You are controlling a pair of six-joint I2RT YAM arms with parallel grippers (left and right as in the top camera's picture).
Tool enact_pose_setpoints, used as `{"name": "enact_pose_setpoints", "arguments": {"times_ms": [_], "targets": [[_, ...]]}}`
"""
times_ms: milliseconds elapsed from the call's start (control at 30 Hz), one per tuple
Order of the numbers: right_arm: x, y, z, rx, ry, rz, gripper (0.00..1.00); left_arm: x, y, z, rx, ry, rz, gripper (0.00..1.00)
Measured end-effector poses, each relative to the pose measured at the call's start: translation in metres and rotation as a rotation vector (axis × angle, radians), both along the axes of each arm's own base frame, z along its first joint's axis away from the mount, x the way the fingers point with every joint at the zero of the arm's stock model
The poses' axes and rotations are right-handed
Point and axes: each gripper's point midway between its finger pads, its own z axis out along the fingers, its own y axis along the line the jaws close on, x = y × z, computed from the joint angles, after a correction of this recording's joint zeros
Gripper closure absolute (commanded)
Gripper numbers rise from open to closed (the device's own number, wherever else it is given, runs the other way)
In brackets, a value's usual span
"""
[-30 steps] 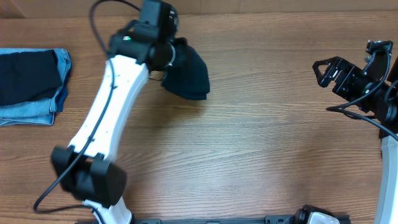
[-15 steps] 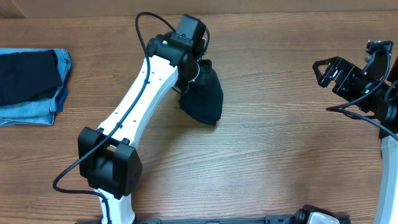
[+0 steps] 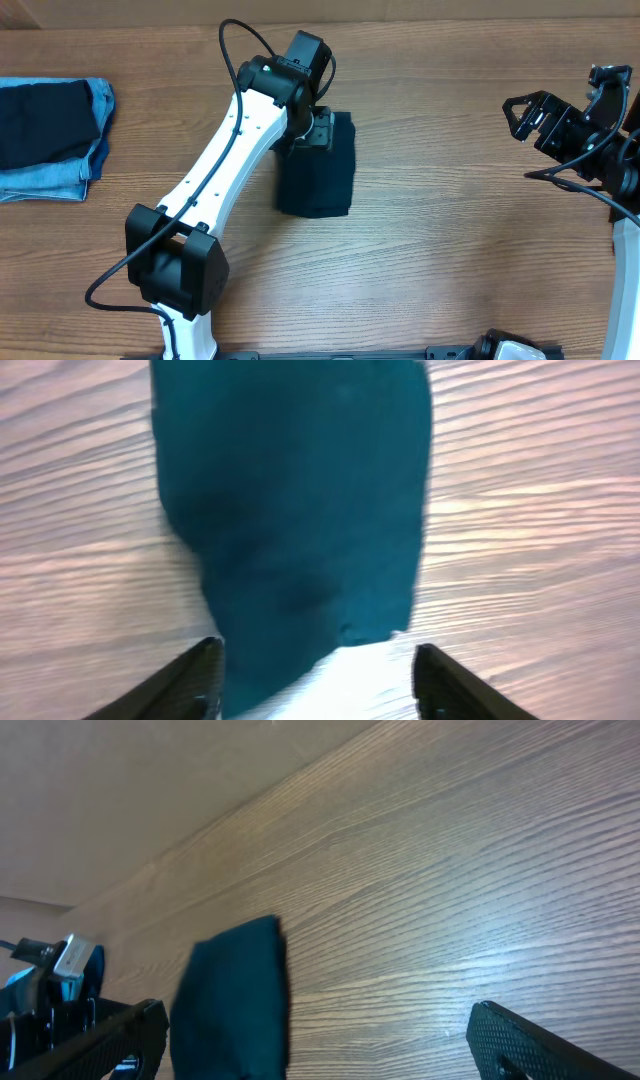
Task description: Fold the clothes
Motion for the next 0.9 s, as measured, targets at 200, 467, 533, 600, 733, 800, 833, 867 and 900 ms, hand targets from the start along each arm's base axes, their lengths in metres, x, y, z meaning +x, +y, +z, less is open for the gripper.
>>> {"name": "enact_pose_setpoints", "arguments": {"times_ms": [200,467,533,600,733,800,833,867,900], "targets": [[0.000,0.000,0.000,0.000,0.000,0.000,0.00,0.013,0.048,-0.002,0.070,0.004,0.104,0.36],[0.000,0.000,0.000,0.000,0.000,0.000,0.00,0.041,0.041,0.007,-0.084,-0.070,0.045,0.33],[0.000,0.000,0.000,0.000,0.000,0.000,0.00,0.046,0.019,0.009,-0.107,-0.118,-0.007,0.35],[0.000,0.000,0.000,-0.001,-0.001,0.000,0.00,0.044,-0.004,0.002,-0.122,-0.144,-0.052,0.39],[0.000,0.000,0.000,0.000,0.000,0.000,0.00,0.032,-0.026,-0.036,-0.136,-0.127,-0.056,0.43],[0.000,0.000,0.000,0.000,0.000,0.000,0.00,0.027,-0.022,-0.061,-0.133,-0.107,-0.035,0.44],[0.000,0.000,0.000,-0.001,0.000,0.000,0.00,0.024,-0.019,-0.074,-0.132,-0.101,-0.025,0.44],[0.000,0.000,0.000,0.000,-0.001,0.001,0.00,0.021,-0.016,-0.084,-0.129,-0.091,-0.016,0.43],[0.000,0.000,0.000,-0.001,0.000,0.000,0.00,0.021,-0.014,-0.091,-0.131,-0.093,-0.005,0.43]]}}
